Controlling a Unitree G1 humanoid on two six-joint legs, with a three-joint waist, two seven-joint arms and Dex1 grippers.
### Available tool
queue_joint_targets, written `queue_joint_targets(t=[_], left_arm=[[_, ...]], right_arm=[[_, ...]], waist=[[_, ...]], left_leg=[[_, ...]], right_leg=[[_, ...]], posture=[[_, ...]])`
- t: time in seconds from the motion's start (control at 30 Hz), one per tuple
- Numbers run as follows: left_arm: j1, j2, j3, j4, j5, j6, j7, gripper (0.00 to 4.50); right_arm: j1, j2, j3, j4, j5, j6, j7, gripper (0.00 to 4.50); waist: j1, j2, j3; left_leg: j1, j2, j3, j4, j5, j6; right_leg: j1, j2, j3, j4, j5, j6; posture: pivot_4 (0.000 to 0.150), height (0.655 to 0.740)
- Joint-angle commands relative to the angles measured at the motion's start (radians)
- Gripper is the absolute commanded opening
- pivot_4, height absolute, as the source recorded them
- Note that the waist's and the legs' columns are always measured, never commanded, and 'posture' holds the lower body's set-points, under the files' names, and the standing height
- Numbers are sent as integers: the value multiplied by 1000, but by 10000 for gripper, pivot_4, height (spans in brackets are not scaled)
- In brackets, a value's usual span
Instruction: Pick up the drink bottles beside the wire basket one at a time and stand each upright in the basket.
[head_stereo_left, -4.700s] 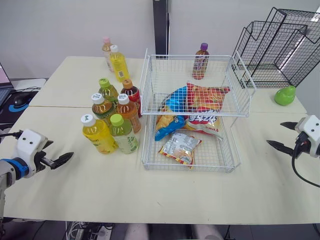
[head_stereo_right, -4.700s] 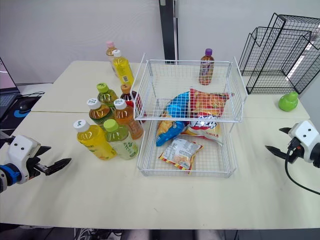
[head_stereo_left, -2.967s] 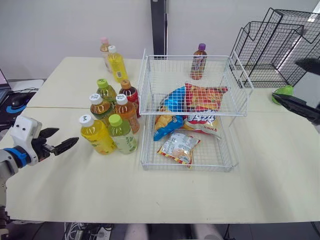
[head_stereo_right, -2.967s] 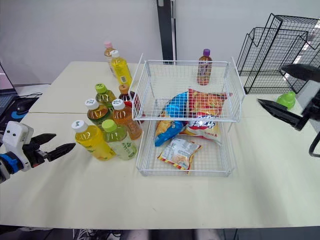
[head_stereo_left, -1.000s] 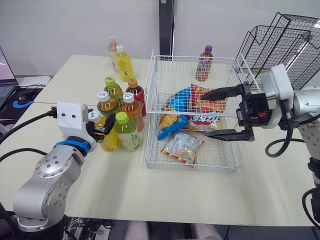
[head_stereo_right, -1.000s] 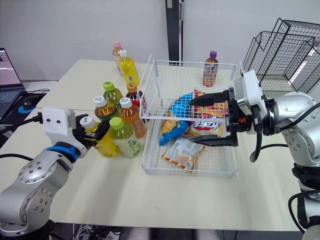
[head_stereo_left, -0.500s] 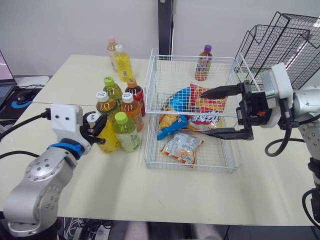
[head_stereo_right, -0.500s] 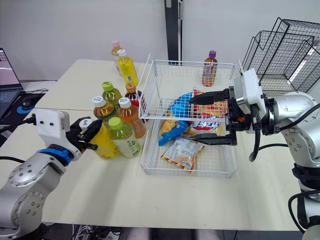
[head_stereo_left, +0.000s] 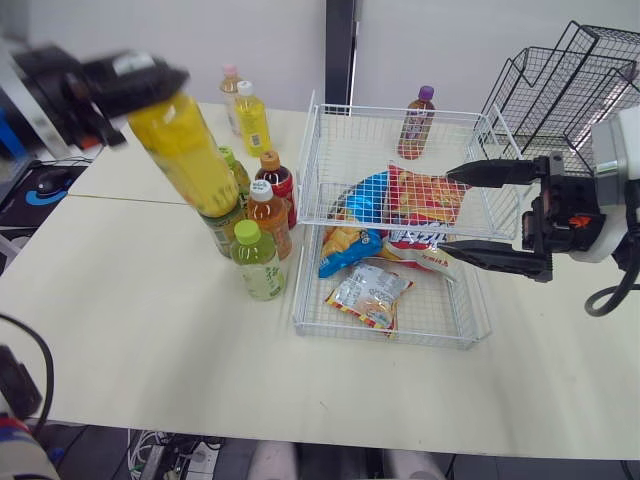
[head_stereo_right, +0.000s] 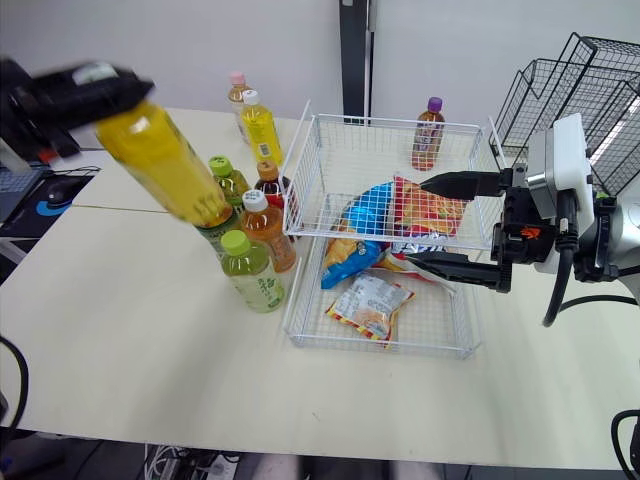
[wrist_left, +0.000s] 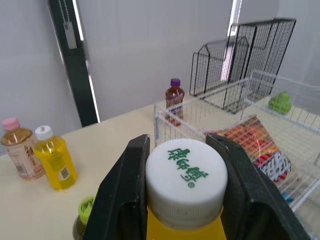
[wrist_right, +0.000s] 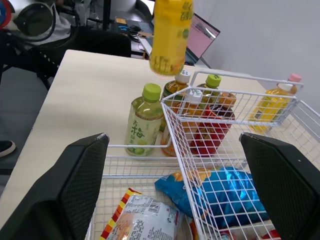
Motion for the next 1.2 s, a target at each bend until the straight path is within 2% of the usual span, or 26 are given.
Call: queue_joint_targets(t=[0.03, 0.13, 0.27, 0.43, 0.57, 0.67, 0.9, 1.2], left_arm=[[-277, -28, -126, 175, 108, -59, -105, 13591], [-494, -136, -247, 339, 217, -131, -217, 13591], [-691, -311, -331, 583, 344, -266, -344, 13591], [-771, -555, -355, 840, 471, -484, -415, 13591], [-778, -733, -329, 1006, 540, -648, -370, 13591], [-781, -813, -309, 1099, 580, -740, -345, 13591], [-768, -957, -267, 1223, 649, -890, -292, 13591], [-776, -1060, -250, 1299, 750, -956, -241, 13591]], right_arm=[[44, -34, -116, -64, 55, 37, -73, 45000], [87, -39, -174, -100, 79, 56, -134, 45000], [142, -29, -229, -148, 111, 67, -217, 45000], [216, -6, -290, -193, 91, 52, -328, 45000], [308, 12, -360, -250, 87, 64, -401, 45000], [378, 38, -394, -298, 86, 56, -452, 45000], [495, 103, -379, -372, -54, 8, -568, 45000], [541, 147, -353, -428, -56, -31, -610, 45000]], waist=[[1, -1, 1], [4, 0, 1], [13, 0, 2], [16, 1, 3], [14, 3, 4], [12, 4, 4], [1, 7, 6], [-4, 9, 6]], left_leg=[[-1, -1, -1, 0, 0, 0], [-1, -1, -1, -1, 0, 0], [-2, -1, -1, 0, 0, 0], [-3, -1, 0, 0, 0, 0], [-6, -1, 0, 0, 0, 0], [-15, -1, -1, 1, 0, 0], [-16, -2, -1, 1, 1, 0], [-15, -4, -1, 1, 2, -2]], right_leg=[[1, 1, -1, 0, 0, 0], [2, 1, -1, 0, 0, 0], [1, 1, 0, 0, -1, 1], [-1, 1, 1, 0, -1, 0], [-3, 1, 1, 0, 0, 0], [-12, 1, 1, 2, 0, 0], [-12, 1, 1, 1, -1, 0], [-11, 1, 1, 2, -1, 1]], posture=[[1500, 7134], [1500, 7134], [1500, 7134], [1500, 7134], [1500, 7134], [1500, 7134], [1500, 7134], [1500, 7134]])
